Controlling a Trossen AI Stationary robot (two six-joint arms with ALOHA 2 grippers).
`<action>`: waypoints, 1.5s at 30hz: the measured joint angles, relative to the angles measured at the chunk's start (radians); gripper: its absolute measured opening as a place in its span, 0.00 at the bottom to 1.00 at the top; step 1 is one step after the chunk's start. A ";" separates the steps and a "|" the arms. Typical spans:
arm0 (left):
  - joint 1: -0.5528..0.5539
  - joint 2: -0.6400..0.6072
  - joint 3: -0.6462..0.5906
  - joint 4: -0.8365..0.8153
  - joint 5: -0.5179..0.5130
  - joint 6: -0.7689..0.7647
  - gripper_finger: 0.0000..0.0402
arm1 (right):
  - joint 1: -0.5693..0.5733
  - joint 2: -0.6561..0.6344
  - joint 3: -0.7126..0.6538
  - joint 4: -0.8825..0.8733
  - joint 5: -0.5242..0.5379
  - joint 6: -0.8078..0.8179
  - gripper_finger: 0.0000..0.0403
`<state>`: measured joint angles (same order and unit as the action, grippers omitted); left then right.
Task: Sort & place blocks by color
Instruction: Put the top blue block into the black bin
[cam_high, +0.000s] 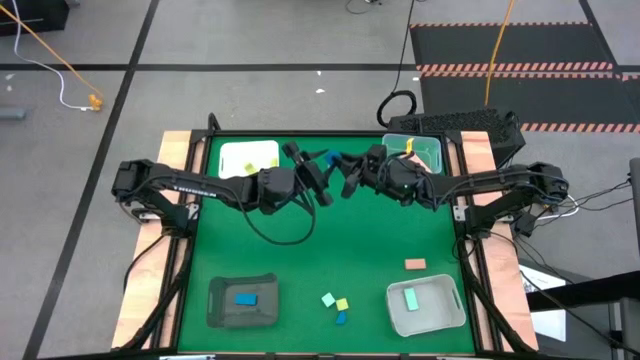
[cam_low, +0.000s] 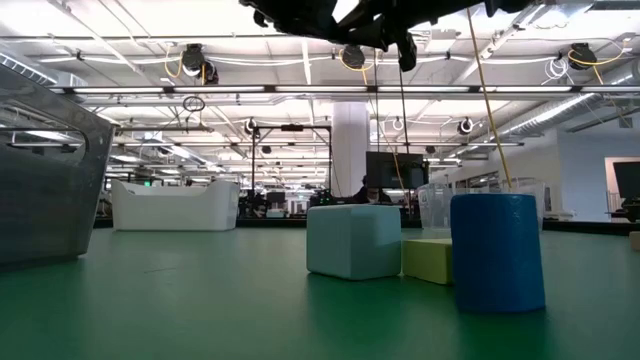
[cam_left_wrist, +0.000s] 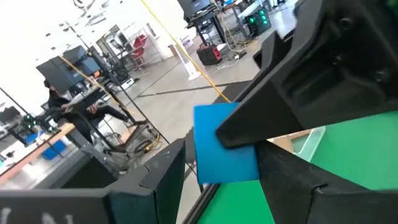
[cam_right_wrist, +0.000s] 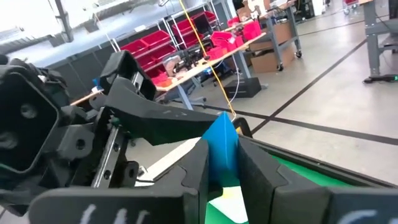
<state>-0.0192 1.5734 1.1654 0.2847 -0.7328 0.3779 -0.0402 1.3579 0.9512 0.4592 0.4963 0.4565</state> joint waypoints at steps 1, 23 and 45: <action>0.005 0.000 0.001 -0.010 0.001 -0.012 0.47 | 0.000 0.000 0.000 0.000 0.001 -0.006 0.13; 0.009 0.000 0.001 -0.081 0.047 -0.118 0.17 | 0.001 -0.001 0.000 0.000 -0.001 -0.024 0.13; -0.001 -0.002 0.001 -0.098 0.050 -0.084 0.49 | 0.002 0.000 0.000 -0.090 -0.007 0.015 0.00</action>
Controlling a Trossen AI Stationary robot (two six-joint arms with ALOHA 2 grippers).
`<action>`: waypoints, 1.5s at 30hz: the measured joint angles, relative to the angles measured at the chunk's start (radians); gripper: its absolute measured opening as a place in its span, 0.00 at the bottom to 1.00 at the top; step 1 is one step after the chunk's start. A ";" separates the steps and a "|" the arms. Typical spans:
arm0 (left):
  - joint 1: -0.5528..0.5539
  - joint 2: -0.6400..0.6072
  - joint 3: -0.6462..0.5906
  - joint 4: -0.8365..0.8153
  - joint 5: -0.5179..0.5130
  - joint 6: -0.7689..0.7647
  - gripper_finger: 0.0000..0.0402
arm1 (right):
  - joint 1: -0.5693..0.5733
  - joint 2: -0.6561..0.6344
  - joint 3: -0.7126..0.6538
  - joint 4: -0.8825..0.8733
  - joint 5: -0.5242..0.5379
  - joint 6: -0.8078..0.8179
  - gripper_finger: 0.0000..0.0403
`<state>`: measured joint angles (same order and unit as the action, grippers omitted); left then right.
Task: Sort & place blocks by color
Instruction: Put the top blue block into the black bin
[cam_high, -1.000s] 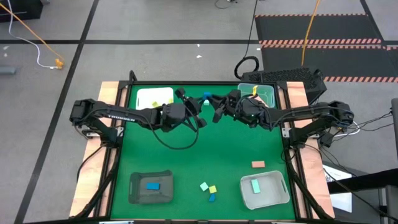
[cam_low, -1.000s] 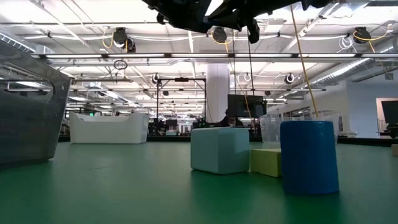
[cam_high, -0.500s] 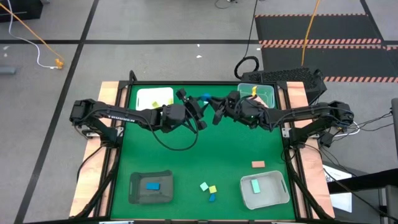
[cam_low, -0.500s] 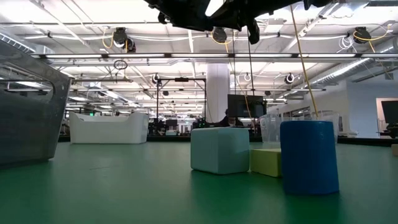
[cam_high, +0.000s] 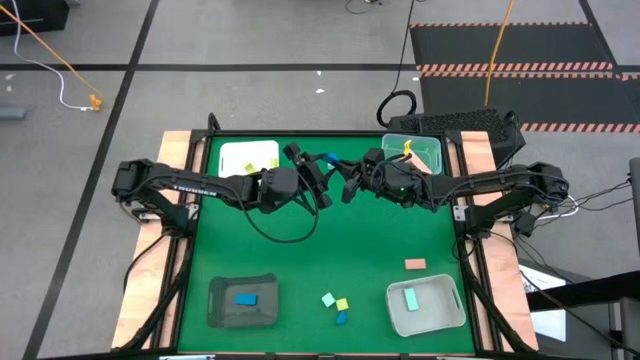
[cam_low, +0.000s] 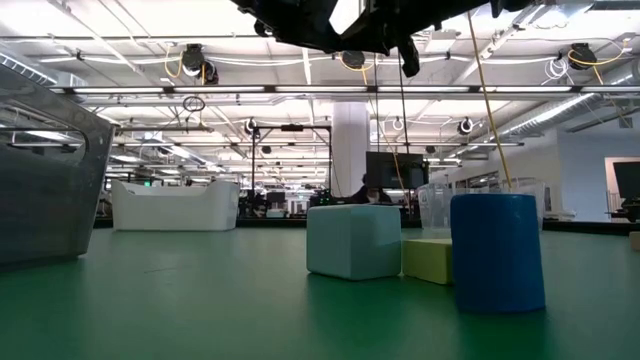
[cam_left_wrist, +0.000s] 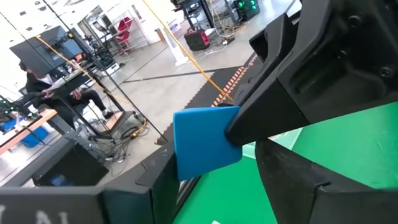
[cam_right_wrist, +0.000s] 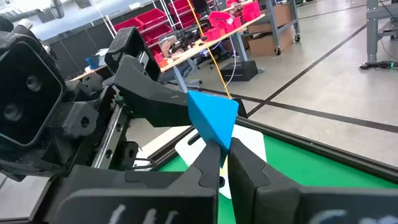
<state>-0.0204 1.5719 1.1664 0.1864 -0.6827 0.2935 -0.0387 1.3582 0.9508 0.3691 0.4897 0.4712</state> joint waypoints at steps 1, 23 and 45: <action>0.000 0.000 0.000 0.000 0.000 0.000 0.48 | 0.000 0.000 0.000 0.000 0.001 0.000 0.00; 0.000 0.000 -0.001 -0.007 0.027 -0.127 0.38 | -0.002 -0.002 0.000 -0.006 -0.069 -0.008 0.13; -0.016 0.000 -0.002 -0.007 0.034 -0.146 0.38 | -0.009 -0.002 0.000 -0.028 -0.148 -0.068 0.13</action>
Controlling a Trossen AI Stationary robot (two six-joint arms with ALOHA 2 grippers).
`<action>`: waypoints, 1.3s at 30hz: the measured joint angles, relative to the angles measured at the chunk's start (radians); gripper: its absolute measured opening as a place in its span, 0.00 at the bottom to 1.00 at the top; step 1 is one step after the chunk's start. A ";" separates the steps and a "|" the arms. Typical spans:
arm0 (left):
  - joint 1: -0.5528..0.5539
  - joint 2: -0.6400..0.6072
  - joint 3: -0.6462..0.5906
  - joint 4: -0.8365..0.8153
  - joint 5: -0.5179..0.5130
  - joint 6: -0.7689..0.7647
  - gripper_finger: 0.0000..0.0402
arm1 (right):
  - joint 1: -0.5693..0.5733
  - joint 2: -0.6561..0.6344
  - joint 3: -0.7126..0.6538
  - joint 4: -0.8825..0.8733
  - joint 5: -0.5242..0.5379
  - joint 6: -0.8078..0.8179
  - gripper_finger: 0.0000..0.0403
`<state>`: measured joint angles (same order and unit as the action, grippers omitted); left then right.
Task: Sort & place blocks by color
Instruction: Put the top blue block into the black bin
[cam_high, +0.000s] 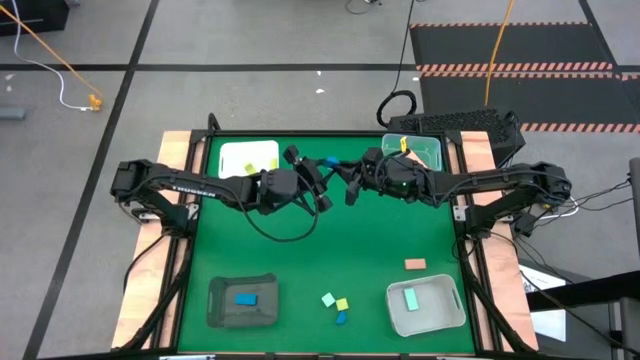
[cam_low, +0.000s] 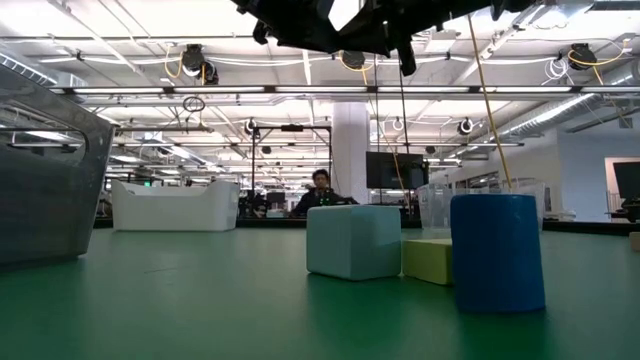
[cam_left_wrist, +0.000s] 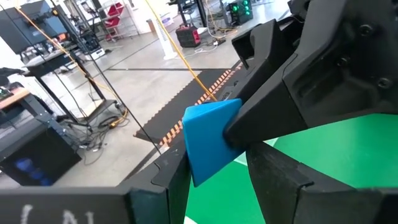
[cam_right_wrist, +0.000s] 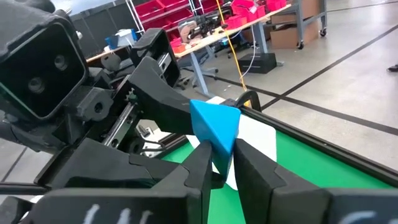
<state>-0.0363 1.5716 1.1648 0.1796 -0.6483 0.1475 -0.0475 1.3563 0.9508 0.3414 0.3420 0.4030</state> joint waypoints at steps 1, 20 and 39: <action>-0.002 0.000 0.000 0.000 0.000 -0.012 0.38 | 0.000 0.000 0.000 -0.004 -0.002 0.000 0.13; -0.003 0.001 0.000 -0.040 0.017 -0.044 0.33 | 0.000 -0.008 0.000 -0.043 -0.043 -0.026 0.13; -0.004 0.001 0.000 -0.047 0.115 -0.079 0.21 | -0.004 -0.030 0.000 -0.068 -0.121 -0.026 0.36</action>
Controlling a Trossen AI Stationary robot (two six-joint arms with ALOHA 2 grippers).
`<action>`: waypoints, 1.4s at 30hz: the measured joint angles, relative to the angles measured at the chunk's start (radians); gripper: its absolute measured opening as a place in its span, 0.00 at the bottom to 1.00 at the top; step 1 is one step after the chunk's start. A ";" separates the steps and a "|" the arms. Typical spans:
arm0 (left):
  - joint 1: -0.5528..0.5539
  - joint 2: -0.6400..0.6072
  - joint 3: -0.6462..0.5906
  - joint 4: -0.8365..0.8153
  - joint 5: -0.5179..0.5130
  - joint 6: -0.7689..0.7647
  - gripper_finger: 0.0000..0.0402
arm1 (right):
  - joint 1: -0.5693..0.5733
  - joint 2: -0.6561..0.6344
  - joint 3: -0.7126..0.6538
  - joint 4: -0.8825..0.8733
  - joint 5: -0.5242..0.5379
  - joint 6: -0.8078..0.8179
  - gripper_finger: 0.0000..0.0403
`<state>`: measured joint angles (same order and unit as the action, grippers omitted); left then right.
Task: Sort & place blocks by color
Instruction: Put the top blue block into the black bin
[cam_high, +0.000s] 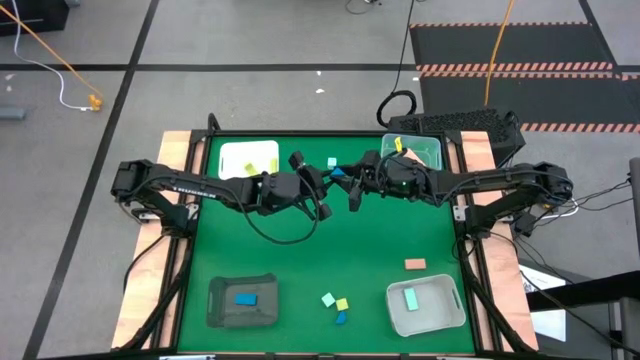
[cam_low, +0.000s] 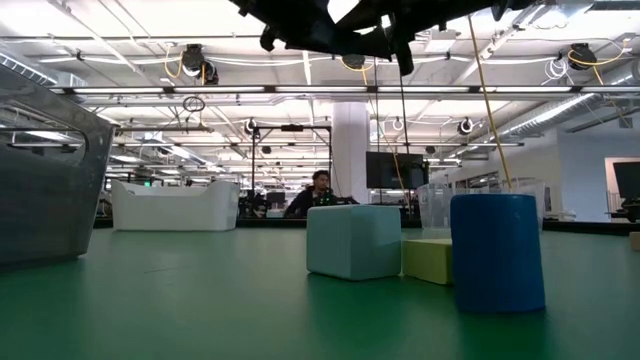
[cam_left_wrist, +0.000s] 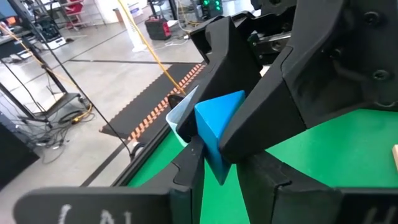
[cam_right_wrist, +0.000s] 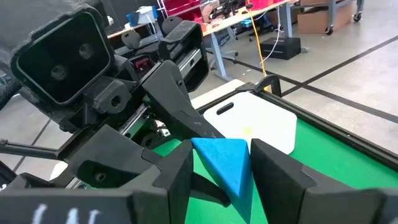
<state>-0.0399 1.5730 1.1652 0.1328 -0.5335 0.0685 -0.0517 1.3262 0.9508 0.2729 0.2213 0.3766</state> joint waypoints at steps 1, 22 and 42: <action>0.000 0.000 0.000 0.003 -0.001 0.000 0.21 | 0.000 0.000 0.000 0.000 -0.003 0.004 0.35; 0.000 0.001 0.000 0.043 0.020 0.026 0.07 | -0.003 -0.001 0.001 0.009 -0.039 0.033 0.44; -0.047 0.000 0.005 0.018 0.048 0.003 0.01 | -0.127 -0.138 0.000 -0.102 -0.044 0.030 0.48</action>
<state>-0.0870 1.5734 1.1702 0.1506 -0.4858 0.0712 -0.1784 1.1881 0.9508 0.1710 0.1772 0.4062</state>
